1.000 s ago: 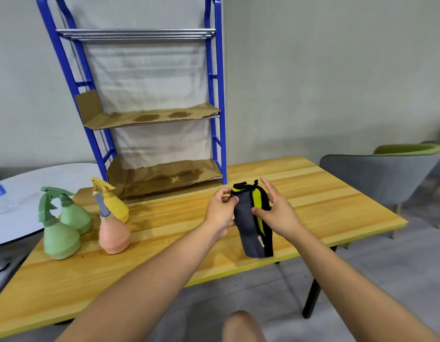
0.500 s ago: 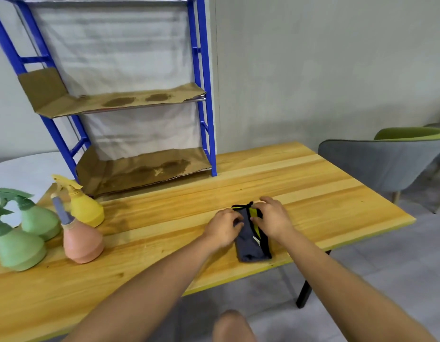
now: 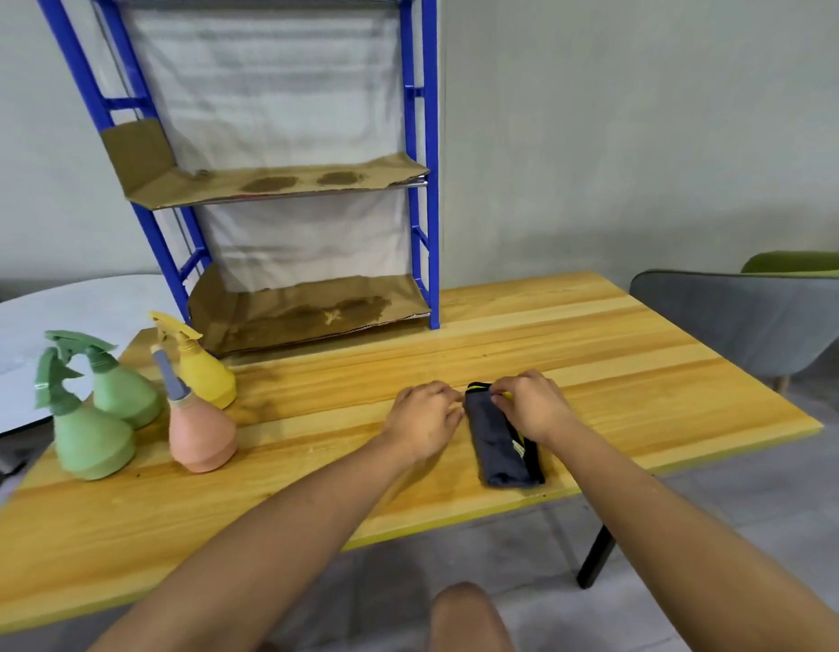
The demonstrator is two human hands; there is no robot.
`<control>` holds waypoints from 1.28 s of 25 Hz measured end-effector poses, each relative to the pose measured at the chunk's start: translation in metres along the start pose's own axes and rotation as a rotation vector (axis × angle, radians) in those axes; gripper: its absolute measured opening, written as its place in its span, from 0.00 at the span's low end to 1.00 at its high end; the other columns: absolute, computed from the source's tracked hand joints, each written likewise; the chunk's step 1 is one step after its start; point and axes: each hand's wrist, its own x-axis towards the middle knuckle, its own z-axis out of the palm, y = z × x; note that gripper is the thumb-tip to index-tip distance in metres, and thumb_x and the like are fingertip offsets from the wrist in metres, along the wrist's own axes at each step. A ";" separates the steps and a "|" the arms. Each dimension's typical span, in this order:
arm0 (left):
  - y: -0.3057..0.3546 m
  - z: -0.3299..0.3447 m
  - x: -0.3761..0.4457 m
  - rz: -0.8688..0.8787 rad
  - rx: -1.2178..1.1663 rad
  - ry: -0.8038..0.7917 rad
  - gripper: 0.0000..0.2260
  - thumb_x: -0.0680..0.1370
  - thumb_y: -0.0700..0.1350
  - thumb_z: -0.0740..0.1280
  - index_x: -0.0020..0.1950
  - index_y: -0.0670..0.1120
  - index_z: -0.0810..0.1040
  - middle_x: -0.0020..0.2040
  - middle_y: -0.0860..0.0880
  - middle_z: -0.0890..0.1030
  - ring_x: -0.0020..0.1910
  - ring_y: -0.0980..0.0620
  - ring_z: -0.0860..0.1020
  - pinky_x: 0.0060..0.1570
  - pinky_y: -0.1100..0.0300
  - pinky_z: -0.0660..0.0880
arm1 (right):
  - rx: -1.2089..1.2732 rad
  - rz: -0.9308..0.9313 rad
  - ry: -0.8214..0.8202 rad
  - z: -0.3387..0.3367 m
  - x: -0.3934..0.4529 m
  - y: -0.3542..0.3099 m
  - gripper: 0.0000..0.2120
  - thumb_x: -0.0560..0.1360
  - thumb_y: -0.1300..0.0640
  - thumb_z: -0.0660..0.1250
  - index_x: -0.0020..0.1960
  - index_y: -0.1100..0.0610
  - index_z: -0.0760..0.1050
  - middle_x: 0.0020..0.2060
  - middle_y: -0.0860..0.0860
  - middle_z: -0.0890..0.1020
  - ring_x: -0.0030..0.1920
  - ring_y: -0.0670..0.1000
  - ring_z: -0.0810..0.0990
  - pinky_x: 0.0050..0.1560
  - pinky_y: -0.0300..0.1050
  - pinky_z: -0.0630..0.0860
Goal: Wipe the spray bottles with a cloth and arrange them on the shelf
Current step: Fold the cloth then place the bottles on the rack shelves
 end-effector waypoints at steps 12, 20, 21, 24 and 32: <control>-0.132 -0.116 -0.135 -0.254 0.071 0.202 0.15 0.82 0.52 0.59 0.66 0.53 0.77 0.65 0.53 0.77 0.64 0.48 0.75 0.61 0.51 0.73 | 0.067 -0.348 -0.020 0.015 0.003 -0.223 0.15 0.80 0.47 0.64 0.64 0.47 0.78 0.60 0.46 0.82 0.64 0.53 0.75 0.65 0.51 0.73; -0.205 -0.197 -0.206 -0.273 0.090 0.491 0.11 0.81 0.47 0.61 0.55 0.48 0.82 0.52 0.50 0.82 0.51 0.48 0.79 0.43 0.54 0.77 | 0.220 -0.461 0.003 0.021 0.022 -0.357 0.13 0.78 0.48 0.64 0.60 0.47 0.81 0.55 0.49 0.85 0.57 0.55 0.81 0.57 0.50 0.78; -0.208 -0.203 -0.206 -0.285 0.086 0.513 0.10 0.81 0.48 0.61 0.55 0.48 0.81 0.51 0.51 0.81 0.50 0.48 0.79 0.41 0.55 0.76 | 0.257 -0.458 0.020 0.019 0.027 -0.367 0.13 0.78 0.51 0.64 0.60 0.49 0.81 0.55 0.50 0.85 0.56 0.55 0.81 0.56 0.50 0.79; -0.213 -0.212 -0.192 -0.427 0.015 0.512 0.12 0.81 0.53 0.61 0.58 0.48 0.76 0.54 0.49 0.78 0.51 0.47 0.78 0.43 0.53 0.76 | 0.338 -0.418 0.028 0.017 0.055 -0.387 0.11 0.78 0.55 0.65 0.58 0.51 0.81 0.52 0.52 0.85 0.54 0.56 0.82 0.55 0.52 0.79; -0.230 -0.192 -0.156 -0.728 -0.285 0.296 0.22 0.76 0.57 0.68 0.63 0.44 0.68 0.54 0.47 0.76 0.47 0.49 0.77 0.39 0.59 0.70 | 0.348 -0.369 -0.147 0.044 0.129 -0.428 0.28 0.76 0.46 0.71 0.72 0.52 0.71 0.60 0.53 0.81 0.60 0.55 0.78 0.61 0.50 0.75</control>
